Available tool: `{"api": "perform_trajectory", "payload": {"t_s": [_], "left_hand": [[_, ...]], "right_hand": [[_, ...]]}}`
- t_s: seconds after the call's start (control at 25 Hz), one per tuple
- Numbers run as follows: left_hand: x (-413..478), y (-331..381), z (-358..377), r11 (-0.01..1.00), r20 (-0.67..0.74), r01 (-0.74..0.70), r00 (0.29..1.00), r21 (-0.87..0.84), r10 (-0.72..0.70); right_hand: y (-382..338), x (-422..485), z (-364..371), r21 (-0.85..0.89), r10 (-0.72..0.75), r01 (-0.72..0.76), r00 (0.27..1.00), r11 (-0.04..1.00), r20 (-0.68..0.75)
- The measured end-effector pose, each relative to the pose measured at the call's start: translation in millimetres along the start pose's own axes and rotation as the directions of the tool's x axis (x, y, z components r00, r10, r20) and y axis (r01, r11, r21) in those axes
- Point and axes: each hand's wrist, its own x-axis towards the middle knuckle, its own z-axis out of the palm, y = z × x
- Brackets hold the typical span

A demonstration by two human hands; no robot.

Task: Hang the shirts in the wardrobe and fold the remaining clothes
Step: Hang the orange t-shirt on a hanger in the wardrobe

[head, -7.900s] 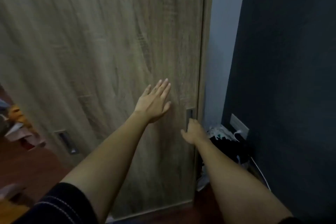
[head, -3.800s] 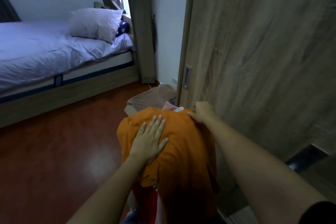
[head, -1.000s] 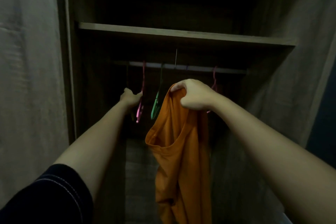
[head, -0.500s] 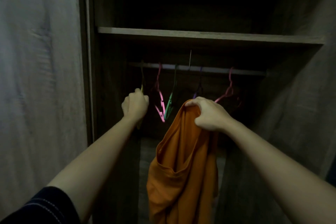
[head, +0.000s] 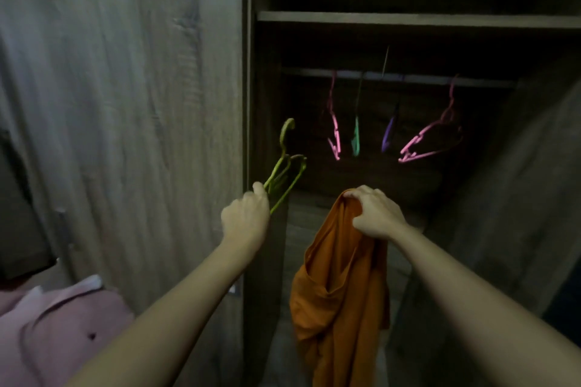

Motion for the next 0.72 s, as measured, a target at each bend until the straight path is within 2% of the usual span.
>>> {"api": "perform_trajectory", "payload": {"t_s": [0.12,0.24,0.4,0.56,0.72], "left_hand": [[-29,-41,-11,0.998,-0.055,-0.007,0.998,-0.068,0.004],[-48,-81,-28,0.972,-0.183,-0.153,0.976,-0.178,0.120],[-63,-122,-50,0.938,-0.323,-0.238,0.934,-0.253,0.150],[-69,-135,-69,0.887,-0.379,-0.344,0.900,-0.308,0.217],[-69,-127,-72,0.829,-0.370,-0.386,0.898,-0.406,0.237]], "right_hand": [[-8,-11,6,-0.035,0.057,-0.056,0.998,0.998,0.035],[-14,-13,-5,-0.021,0.087,-0.087,0.996,0.996,0.004],[-19,-16,-20,-0.025,0.152,-0.155,0.985,0.988,-0.081],[-26,-21,-29,-0.026,0.174,-0.179,0.976,0.983,-0.131],[-36,-26,-30,-0.047,0.136,-0.149,0.969,0.988,-0.204]]}}
